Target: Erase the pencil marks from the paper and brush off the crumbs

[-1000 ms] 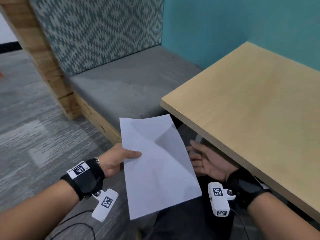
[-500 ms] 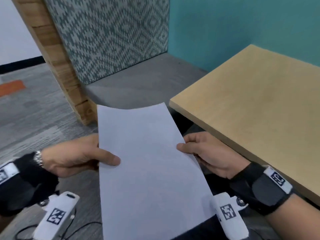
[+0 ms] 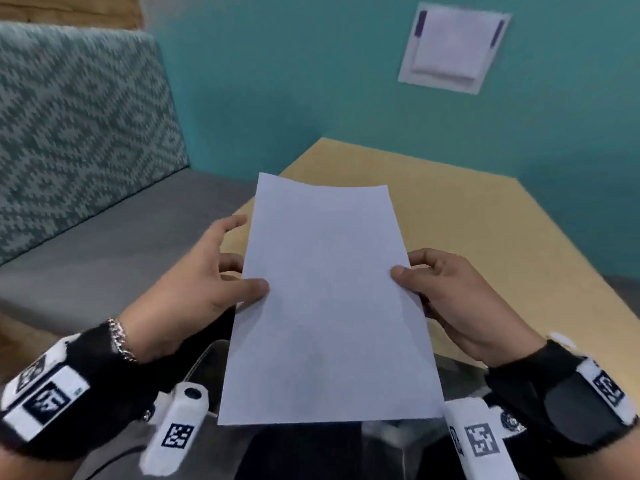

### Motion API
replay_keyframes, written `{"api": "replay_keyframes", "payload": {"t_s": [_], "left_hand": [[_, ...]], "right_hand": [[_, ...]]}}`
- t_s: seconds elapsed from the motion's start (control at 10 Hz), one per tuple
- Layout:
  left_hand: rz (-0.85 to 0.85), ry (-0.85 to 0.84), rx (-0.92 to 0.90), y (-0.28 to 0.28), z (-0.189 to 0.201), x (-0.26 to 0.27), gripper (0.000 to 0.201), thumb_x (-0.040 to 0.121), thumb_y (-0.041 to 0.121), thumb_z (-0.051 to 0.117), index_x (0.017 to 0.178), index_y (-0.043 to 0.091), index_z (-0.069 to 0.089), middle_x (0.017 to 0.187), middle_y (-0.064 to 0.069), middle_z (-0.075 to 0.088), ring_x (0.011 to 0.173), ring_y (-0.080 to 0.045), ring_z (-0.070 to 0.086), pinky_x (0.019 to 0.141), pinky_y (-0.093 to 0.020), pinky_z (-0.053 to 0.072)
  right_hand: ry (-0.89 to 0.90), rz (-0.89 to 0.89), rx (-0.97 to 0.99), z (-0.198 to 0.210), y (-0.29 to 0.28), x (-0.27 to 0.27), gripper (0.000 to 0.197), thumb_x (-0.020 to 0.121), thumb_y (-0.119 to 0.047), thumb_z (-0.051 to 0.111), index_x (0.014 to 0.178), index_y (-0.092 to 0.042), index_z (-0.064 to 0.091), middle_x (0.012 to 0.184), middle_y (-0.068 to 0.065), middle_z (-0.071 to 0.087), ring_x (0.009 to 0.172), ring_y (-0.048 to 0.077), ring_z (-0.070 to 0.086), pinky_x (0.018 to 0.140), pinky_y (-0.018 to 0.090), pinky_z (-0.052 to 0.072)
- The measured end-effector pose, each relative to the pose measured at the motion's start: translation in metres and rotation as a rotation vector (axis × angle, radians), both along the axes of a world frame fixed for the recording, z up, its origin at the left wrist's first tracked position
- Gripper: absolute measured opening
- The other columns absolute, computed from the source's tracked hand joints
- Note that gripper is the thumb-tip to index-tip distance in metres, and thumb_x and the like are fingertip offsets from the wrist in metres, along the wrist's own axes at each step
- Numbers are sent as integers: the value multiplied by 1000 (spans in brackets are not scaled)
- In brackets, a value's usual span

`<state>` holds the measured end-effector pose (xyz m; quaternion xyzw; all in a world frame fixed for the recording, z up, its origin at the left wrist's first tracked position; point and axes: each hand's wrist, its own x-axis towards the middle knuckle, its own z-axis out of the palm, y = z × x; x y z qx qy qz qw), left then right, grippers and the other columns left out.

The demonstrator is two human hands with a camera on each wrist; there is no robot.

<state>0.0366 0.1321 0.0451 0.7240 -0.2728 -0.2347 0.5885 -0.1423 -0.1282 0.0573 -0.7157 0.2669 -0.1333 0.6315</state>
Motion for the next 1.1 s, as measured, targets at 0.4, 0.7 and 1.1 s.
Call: {"api": "replay_keyframes", "payload": {"t_s": [0.4, 0.7, 1.1], "left_hand": [[-243, -542, 381, -183, -3, -21, 34, 90, 22, 75, 123, 29, 75, 107, 15, 68, 81, 1, 65, 59, -13, 46], [-468, -731, 735, -209, -33, -9, 59, 86, 36, 75, 141, 20, 63, 153, 6, 51, 129, -19, 55, 104, -29, 44], [-436, -902, 811, -213, -41, -12, 41, 103, 37, 48, 142, 25, 56, 151, 11, 52, 131, -28, 44, 105, -46, 38]], "right_hand": [[313, -218, -306, -8, -98, -101, 31, 87, -7, 72, 117, -17, 75, 117, 2, 74, 103, 18, 73, 101, 39, 58], [611, -37, -536, -18, -112, -75, 72, 87, -17, 74, 153, -19, 48, 131, -2, 56, 77, 11, 62, 59, 23, 49], [804, 70, -848, -34, -118, -61, 30, 93, -36, 60, 97, -6, 62, 103, 5, 58, 101, 30, 57, 83, 39, 48]]}}
